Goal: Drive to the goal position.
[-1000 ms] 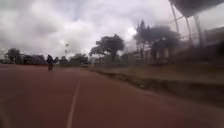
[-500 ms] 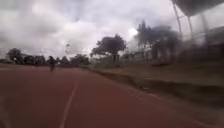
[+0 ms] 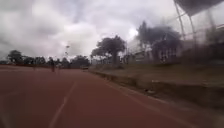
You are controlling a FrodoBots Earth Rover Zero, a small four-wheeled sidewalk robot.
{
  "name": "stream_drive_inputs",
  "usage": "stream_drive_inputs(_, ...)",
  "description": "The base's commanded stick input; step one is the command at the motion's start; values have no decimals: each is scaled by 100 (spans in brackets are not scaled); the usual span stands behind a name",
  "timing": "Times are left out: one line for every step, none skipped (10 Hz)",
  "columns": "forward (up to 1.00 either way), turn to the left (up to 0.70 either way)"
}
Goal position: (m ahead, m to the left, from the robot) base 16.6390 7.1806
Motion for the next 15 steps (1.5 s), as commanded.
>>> stream_drive_inputs(70, 0)
stream_drive_inputs(70, 0)
stream_drive_inputs(70, 0)
stream_drive_inputs(70, 0)
stream_drive_inputs(70, 0)
stream_drive_inputs(70, 0)
stream_drive_inputs(70, 0)
stream_drive_inputs(70, 0)
stream_drive_inputs(70, 0)
stream_drive_inputs(70, 0)
stream_drive_inputs(70, 0)
stream_drive_inputs(70, 1)
stream_drive_inputs(70, 6)
stream_drive_inputs(70, 35)
stream_drive_inputs(70, 35)
